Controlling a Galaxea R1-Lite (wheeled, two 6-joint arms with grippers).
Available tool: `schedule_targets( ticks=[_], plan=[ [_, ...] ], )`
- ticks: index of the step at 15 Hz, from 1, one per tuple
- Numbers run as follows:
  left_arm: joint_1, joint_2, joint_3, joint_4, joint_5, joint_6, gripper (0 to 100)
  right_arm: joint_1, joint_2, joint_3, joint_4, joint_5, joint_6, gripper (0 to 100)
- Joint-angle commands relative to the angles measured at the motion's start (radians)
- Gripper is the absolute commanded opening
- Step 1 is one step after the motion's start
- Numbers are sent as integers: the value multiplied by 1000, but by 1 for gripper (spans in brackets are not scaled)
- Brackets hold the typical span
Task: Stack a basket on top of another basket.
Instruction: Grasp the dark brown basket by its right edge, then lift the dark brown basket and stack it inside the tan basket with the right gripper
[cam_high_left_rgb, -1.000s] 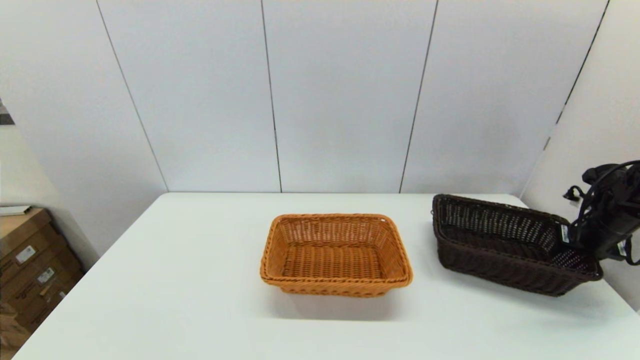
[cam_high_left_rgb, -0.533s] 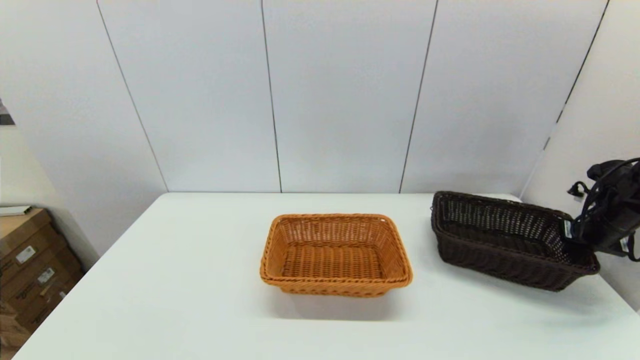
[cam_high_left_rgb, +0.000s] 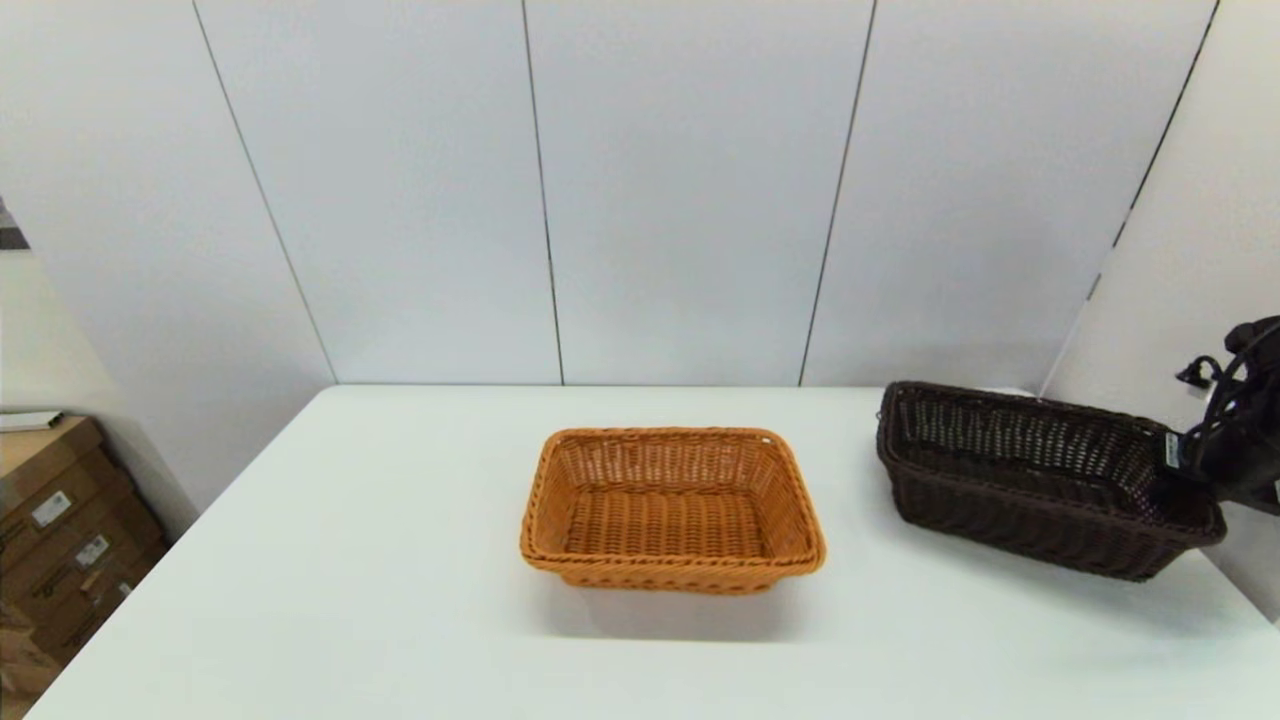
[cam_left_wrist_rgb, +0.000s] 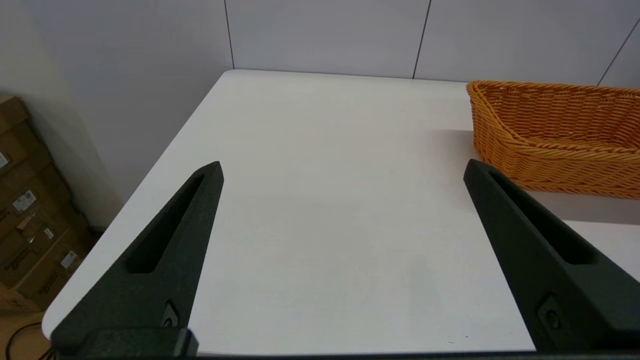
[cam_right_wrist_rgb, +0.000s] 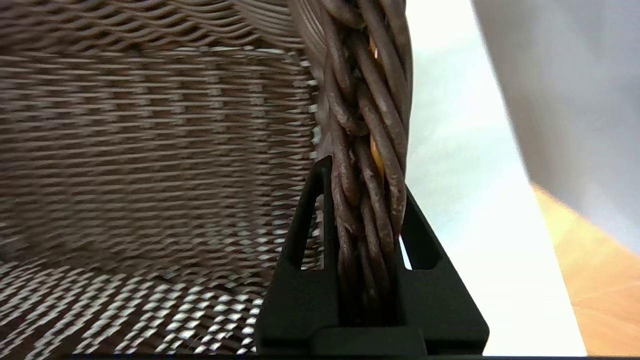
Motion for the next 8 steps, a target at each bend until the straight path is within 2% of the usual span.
schedule_targets(
  ticks=[1, 3, 8],
  plan=[
    [0, 0, 0, 0, 1, -1, 100, -32, -70, -6, 64, 150, -8, 0],
    [0, 0, 0, 0, 1, -1, 100, -41, -93, -27, 126, 235, -6, 0],
    [0, 0, 0, 0, 1, -1, 100, -72, -89, -95, 241, 353, 0, 0]
  ],
)
